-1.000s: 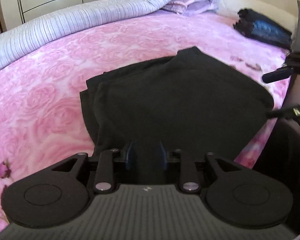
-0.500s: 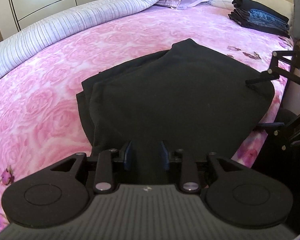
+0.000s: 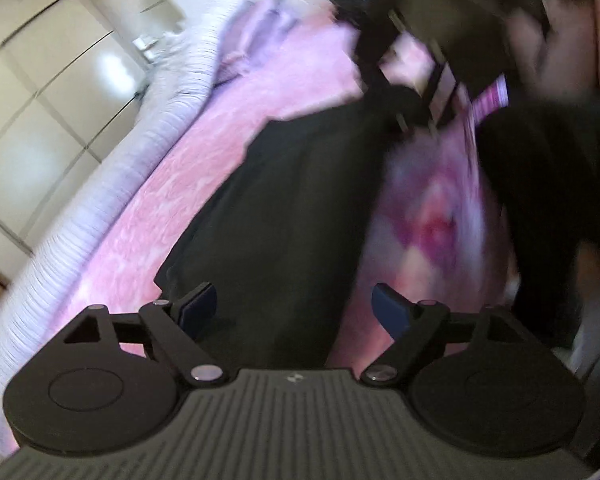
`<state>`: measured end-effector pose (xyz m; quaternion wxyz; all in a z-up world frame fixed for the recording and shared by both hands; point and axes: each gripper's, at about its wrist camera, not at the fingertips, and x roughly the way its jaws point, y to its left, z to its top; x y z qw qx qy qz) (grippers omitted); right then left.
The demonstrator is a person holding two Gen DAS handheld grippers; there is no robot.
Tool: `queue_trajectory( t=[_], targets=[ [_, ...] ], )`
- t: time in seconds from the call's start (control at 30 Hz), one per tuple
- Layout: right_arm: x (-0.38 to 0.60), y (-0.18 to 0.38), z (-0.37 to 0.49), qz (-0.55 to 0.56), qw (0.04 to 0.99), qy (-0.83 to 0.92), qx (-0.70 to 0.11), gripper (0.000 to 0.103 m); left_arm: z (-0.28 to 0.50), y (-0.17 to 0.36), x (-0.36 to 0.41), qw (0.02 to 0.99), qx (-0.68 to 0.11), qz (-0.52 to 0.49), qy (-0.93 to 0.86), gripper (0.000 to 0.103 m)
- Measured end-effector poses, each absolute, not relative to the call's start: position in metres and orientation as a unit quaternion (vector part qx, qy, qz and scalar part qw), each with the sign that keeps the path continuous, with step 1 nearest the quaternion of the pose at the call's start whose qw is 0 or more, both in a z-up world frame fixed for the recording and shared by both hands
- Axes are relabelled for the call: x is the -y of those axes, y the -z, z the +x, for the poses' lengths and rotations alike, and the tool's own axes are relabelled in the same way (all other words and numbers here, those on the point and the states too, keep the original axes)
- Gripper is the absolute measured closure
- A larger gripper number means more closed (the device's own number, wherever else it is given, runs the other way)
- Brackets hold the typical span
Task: Fold clothes
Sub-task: 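Grasp the folded shirt with both tools and lift it up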
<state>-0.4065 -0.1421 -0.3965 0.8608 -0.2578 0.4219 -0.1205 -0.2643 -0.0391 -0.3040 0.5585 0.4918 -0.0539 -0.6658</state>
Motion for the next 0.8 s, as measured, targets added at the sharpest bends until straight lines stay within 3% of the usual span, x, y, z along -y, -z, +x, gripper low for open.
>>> queue_trajectory(
  t=[0.17,0.23,0.3,0.4,0.57,0.7,0.73,0.8],
  targets=[
    [0.136,0.392,-0.411,-0.272,0.858,0.137,-0.413,0.078,-0.272,0.334,0.069,0.559,0.101,0.551,0.612,0.036],
    [0.129,0.402,-0.416,-0.295,0.849,0.141,-0.415,0.076,-0.270,0.337,0.076,0.559,0.102,0.554,0.608,0.047],
    [0.120,0.420,-0.418,-0.337,0.829,0.141,-0.423,0.071,-0.268,0.334,0.079,0.556,0.090,0.552,0.615,0.067],
    [0.107,0.447,-0.418,-0.415,0.790,0.148,-0.425,0.062,-0.263,0.326,0.080,0.562,0.062,0.531,0.631,0.080],
    [0.115,0.456,-0.406,-0.459,0.766,0.181,-0.412,0.058,-0.260,0.323,0.077,0.568,0.052,0.524,0.632,0.078],
    [0.119,0.450,-0.402,-0.463,0.762,0.177,-0.418,0.059,-0.269,0.336,0.072,0.554,0.112,0.564,0.602,0.059],
    [0.119,0.449,-0.402,-0.461,0.763,0.177,-0.417,0.059,-0.270,0.340,0.071,0.548,0.125,0.573,0.596,0.058],
    [0.118,0.446,-0.415,-0.443,0.777,0.180,-0.409,0.070,-0.271,0.346,0.070,0.534,0.152,0.591,0.585,0.056]
  ],
)
